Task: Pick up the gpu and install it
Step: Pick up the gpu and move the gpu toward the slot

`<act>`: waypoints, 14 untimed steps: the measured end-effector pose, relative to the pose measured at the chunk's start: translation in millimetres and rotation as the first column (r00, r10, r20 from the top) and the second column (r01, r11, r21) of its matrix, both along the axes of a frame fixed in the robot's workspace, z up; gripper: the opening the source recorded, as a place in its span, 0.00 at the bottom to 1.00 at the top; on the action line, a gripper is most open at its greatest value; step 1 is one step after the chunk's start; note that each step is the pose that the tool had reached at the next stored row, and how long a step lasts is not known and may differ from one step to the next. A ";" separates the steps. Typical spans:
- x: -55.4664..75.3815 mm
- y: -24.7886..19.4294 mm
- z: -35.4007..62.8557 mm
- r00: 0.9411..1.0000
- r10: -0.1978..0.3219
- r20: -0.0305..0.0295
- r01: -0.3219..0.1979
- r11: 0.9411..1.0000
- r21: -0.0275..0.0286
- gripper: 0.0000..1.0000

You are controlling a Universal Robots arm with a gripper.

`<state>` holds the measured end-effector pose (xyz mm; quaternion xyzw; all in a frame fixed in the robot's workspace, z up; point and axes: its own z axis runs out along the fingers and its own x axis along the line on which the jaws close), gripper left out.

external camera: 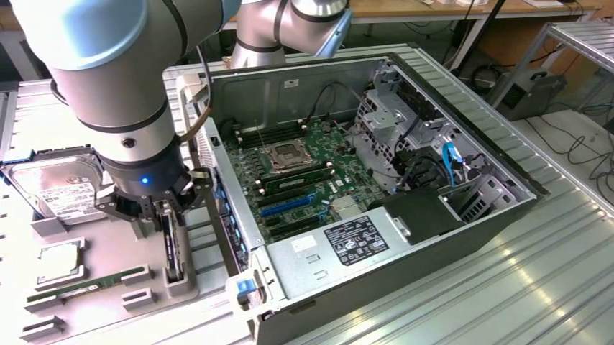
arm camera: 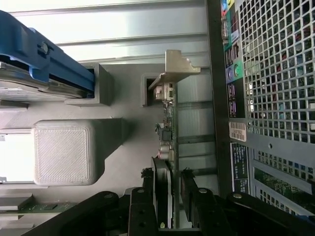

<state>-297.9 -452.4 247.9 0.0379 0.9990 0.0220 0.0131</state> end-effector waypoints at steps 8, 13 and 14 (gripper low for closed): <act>-0.5 0.2 -2.9 1.000 0.000 0.000 0.000 1.000 0.000 0.36; -0.6 0.2 -2.9 1.000 0.000 0.000 0.000 1.000 0.000 0.28; -0.5 0.2 -2.9 1.000 0.000 0.000 0.000 1.000 0.000 0.26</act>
